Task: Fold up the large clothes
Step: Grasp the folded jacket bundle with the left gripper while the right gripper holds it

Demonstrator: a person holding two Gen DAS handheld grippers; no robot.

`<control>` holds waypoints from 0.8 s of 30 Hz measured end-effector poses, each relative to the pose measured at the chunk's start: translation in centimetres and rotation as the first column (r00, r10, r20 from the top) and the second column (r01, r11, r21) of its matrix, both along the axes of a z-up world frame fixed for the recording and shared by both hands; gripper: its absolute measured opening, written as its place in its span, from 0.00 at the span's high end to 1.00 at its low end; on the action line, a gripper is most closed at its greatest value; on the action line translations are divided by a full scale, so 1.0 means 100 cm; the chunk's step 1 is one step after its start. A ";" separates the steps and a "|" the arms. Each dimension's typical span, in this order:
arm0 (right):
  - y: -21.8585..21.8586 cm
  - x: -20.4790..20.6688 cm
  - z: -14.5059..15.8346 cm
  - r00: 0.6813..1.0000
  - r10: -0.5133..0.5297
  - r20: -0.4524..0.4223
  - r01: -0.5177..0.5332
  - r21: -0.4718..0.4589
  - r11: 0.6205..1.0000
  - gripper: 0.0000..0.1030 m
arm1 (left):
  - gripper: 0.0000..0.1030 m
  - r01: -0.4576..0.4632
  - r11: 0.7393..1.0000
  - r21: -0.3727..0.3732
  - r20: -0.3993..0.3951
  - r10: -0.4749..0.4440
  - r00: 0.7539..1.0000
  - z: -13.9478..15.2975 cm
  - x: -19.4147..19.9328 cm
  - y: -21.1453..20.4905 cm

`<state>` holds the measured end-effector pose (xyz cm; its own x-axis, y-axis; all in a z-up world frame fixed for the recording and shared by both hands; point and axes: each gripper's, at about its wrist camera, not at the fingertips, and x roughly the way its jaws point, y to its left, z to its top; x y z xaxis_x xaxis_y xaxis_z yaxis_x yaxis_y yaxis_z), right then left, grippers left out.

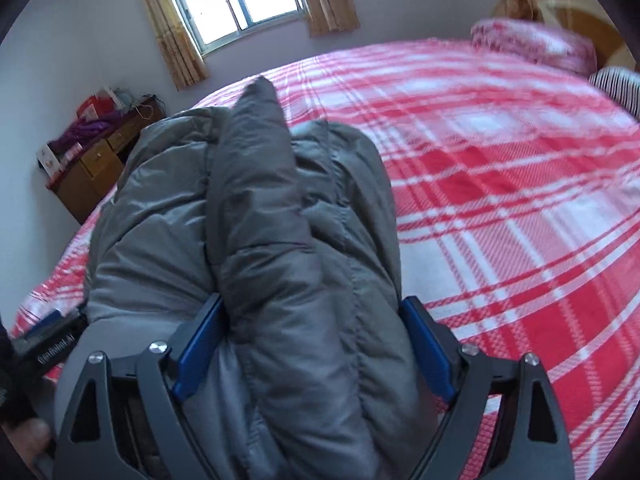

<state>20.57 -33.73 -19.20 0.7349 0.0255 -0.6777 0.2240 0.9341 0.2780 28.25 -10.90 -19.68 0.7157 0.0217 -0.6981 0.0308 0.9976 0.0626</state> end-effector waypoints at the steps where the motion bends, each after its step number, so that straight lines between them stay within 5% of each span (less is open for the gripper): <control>1: -0.002 -0.001 0.000 1.000 0.005 0.005 -0.005 0.011 1.000 0.13 | 0.00 0.005 1.000 0.007 0.002 -0.005 1.000 0.000 0.000 -0.001; 20: 0.002 -0.002 -0.003 0.998 0.048 0.036 -0.049 0.038 0.998 0.17 | 0.02 0.109 0.990 -0.094 -0.045 -0.114 0.992 -0.009 0.004 0.001; 24: 0.004 -0.005 -0.003 0.996 0.067 0.052 -0.069 0.043 0.997 0.23 | 0.19 0.161 0.983 -0.089 -0.014 -0.163 0.987 -0.008 -0.002 -0.003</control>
<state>20.07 -33.36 -19.49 0.7635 0.1065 -0.6369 0.1448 0.9329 0.3296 28.08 -11.25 -20.46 0.6900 -0.1549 -0.7071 0.1927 0.9809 -0.0267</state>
